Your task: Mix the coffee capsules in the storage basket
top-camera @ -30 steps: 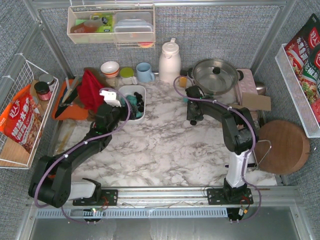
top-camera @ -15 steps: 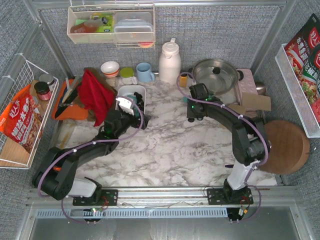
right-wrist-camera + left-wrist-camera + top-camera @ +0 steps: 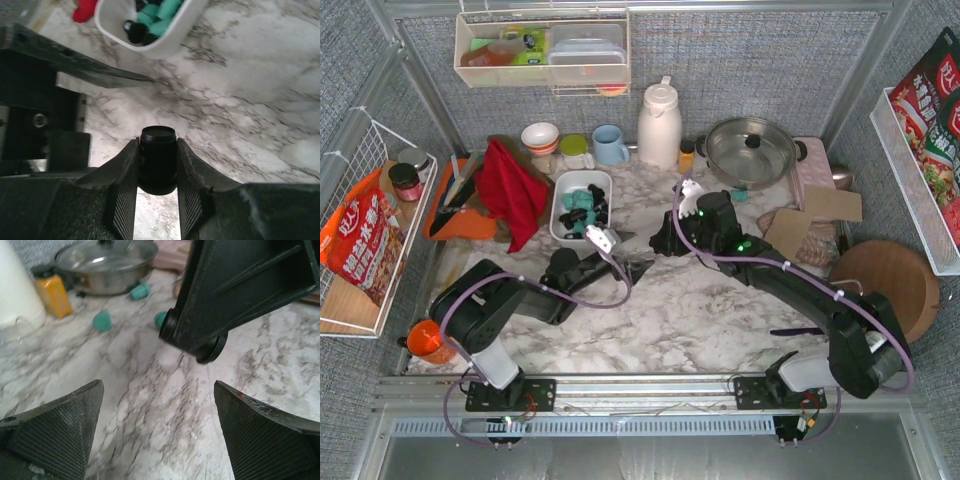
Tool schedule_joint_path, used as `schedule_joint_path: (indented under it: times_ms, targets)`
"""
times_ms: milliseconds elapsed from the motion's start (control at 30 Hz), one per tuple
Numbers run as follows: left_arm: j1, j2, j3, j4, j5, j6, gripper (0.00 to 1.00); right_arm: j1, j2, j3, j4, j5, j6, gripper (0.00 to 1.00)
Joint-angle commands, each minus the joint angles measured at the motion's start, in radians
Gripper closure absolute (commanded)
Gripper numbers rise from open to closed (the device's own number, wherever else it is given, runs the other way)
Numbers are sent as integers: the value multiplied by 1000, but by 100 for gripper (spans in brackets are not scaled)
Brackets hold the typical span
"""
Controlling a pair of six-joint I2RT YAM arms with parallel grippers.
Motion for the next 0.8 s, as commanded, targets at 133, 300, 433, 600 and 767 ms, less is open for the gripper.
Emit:
schedule_joint_path:
  times_ms: [133, 300, 433, 600, 767]
  targets:
    - [-58, 92, 16, 313, 109, 43, 1, 54, -102, -78, 226, -123, 5, 80]
    - [-81, 83, 19, 312, 74, 74, 2, 59, -125, -95, 227, -144, 5, 79]
    - [-104, 63, 14, 310, 20, 111, 9, 62, -130, -98, 219, -151, 4, 80]
    - [-122, 43, 1, 308, -50, 160, 12, 64, -131, -89, 198, -165, 3, 79]
    - [-137, 31, -12, 306, -91, 207, 13, 65, -125, -85, 179, -165, 0, 79]
